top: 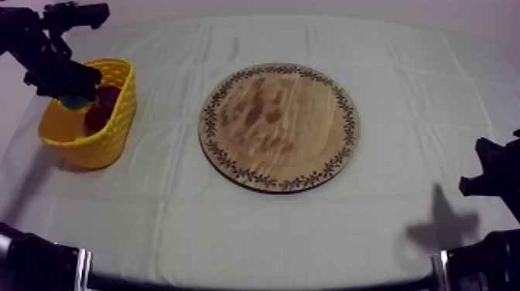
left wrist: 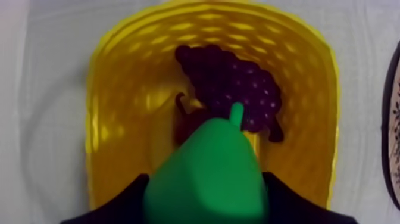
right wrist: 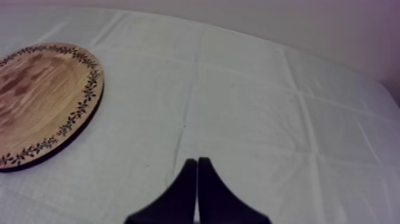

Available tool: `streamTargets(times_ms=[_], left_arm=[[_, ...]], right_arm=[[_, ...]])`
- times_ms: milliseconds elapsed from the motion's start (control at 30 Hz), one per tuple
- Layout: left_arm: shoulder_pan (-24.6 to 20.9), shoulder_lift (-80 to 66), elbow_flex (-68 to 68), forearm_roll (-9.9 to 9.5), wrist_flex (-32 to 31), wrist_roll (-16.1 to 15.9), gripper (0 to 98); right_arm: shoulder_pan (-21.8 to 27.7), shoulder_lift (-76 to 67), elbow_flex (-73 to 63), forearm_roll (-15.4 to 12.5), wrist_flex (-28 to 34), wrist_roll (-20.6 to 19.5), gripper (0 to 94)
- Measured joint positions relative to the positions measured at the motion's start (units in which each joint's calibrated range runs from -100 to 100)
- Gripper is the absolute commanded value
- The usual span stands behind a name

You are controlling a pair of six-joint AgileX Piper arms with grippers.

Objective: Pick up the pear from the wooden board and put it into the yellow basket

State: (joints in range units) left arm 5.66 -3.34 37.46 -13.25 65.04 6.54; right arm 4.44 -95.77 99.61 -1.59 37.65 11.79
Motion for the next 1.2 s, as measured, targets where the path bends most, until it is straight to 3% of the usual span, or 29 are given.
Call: streamTargets(times_ms=[167, 433, 867, 1067, 1200], left_arm=[[0.39, -0.2, -0.62, -1.95, -0.62, 2.69, 94.2], [0.22, -1.76, -0.61, -2.7, -2.54, 4.08, 92.8], [0.28, -10.49, 0.32, -3.13, -7.68, 4.52, 52.3], [0.1, -18.55, 3.35, -3.21, -11.17, 4.28, 19.2], [-0.94, -25.81, 6.34, -2.76, -14.81, 3.65, 7.5]], right_arm=[[0.0, 0.0, 0.0, 0.0, 0.0, 0.0, 0.5], [0.0, 0.0, 0.0, 0.0, -0.09, 0.0, 0.5], [0.0, 0.0, 0.0, 0.0, 0.0, 0.0, 0.5], [0.0, 0.0, 0.0, 0.0, 0.0, 0.0, 0.5], [0.0, 0.0, 0.0, 0.0, 0.0, 0.0, 0.5]])
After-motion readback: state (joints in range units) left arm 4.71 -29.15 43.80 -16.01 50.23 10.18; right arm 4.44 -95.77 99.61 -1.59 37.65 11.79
